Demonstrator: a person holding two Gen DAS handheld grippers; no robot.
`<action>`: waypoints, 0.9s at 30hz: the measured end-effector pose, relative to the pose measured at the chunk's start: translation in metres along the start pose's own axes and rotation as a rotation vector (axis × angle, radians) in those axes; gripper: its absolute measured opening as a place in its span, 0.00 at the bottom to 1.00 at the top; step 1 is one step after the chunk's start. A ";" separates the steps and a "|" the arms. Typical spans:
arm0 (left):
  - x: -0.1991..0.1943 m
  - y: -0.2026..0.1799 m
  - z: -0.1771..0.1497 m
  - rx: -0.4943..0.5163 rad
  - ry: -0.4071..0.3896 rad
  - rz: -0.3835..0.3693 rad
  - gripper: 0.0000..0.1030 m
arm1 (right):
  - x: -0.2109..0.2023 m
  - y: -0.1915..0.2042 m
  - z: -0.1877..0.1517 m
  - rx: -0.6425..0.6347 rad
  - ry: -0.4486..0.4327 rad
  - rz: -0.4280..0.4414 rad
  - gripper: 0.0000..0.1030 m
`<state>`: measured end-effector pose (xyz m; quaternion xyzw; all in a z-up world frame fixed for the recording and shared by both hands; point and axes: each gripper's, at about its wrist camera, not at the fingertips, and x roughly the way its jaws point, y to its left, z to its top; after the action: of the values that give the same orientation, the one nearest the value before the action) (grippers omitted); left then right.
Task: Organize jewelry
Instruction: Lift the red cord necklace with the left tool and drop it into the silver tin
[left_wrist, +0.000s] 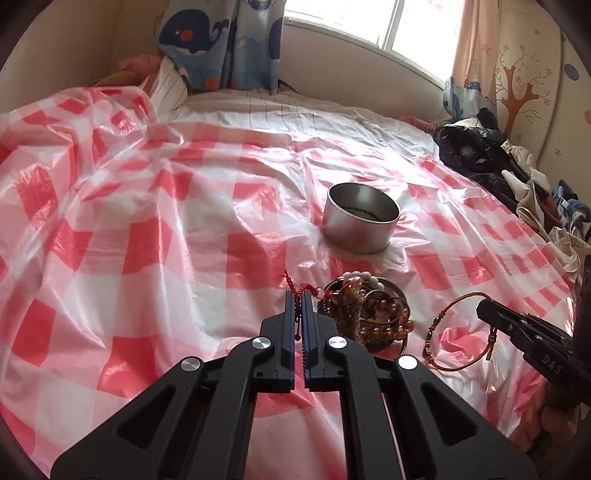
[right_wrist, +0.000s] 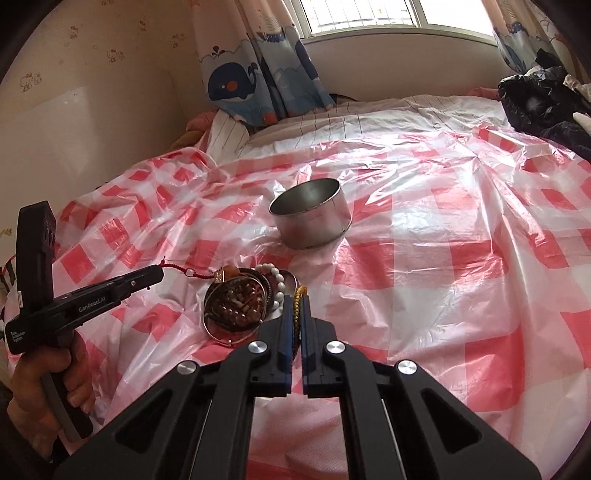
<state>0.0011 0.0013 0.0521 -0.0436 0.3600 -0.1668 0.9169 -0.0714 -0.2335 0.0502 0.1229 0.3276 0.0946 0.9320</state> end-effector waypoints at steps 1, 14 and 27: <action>-0.001 -0.001 0.001 0.005 -0.002 -0.001 0.02 | -0.001 0.000 0.001 0.002 -0.008 0.000 0.04; 0.008 -0.007 -0.004 0.033 0.024 0.017 0.03 | 0.001 0.005 0.000 -0.006 -0.020 0.033 0.04; 0.000 -0.020 0.002 0.081 0.006 0.014 0.02 | 0.005 0.008 0.004 0.006 -0.029 0.079 0.04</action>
<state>-0.0026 -0.0177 0.0574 -0.0033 0.3561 -0.1752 0.9179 -0.0655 -0.2254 0.0528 0.1400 0.3094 0.1288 0.9317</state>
